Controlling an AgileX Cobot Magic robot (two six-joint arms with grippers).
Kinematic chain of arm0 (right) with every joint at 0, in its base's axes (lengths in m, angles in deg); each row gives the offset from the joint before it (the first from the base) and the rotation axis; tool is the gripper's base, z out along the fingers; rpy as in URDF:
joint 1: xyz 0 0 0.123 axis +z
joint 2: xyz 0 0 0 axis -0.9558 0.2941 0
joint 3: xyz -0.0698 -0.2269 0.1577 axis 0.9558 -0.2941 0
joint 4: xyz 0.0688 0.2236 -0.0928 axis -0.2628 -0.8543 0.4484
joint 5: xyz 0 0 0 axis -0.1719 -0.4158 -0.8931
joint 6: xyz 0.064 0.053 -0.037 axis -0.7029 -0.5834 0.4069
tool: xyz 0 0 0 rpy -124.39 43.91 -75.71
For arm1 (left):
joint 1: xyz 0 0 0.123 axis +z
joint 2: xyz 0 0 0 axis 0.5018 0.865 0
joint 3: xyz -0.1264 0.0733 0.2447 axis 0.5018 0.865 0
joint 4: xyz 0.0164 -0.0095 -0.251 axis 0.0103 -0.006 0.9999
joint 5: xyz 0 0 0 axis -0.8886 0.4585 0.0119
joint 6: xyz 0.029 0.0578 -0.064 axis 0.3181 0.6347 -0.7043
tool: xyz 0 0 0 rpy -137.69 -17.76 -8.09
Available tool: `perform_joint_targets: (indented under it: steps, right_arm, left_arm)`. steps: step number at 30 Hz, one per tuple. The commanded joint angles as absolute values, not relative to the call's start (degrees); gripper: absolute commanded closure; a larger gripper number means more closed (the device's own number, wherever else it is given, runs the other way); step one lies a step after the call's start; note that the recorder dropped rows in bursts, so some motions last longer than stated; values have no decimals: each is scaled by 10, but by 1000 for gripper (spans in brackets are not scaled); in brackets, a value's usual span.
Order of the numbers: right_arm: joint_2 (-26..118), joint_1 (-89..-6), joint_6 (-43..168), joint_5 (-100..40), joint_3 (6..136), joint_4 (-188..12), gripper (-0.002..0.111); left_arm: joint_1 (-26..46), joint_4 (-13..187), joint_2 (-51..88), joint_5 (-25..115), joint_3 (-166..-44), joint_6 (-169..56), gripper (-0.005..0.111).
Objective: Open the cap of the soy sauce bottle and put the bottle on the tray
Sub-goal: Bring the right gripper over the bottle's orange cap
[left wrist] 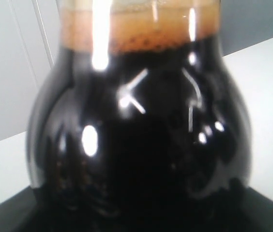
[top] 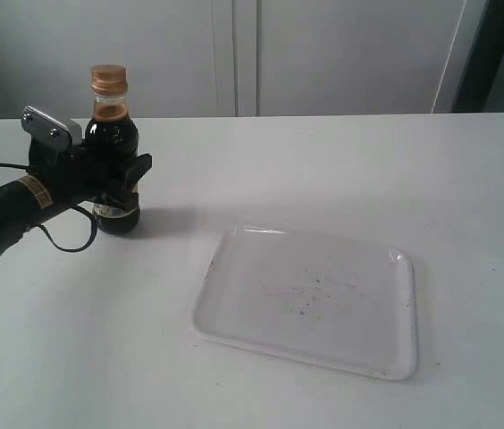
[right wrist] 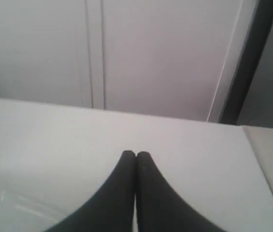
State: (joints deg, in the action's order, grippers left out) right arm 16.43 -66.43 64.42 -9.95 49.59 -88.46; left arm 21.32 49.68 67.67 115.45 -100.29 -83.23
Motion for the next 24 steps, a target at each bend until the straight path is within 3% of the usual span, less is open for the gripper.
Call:
perform_joint_targets:
  steps: [1,15,24]
  right_arm:
    - [234,-636,782,20,563,-997,108]
    - [446,-515,1153,72,645,-1405,108]
    - [591,-425,1194,68,745,-1444,108]
  left_arm:
    - [214,503,674,1152,-1003,-829,107]
    - [214,505,674,1152,-1003,-826,107]
    - [214,505,674,1152,-1003,-819,107]
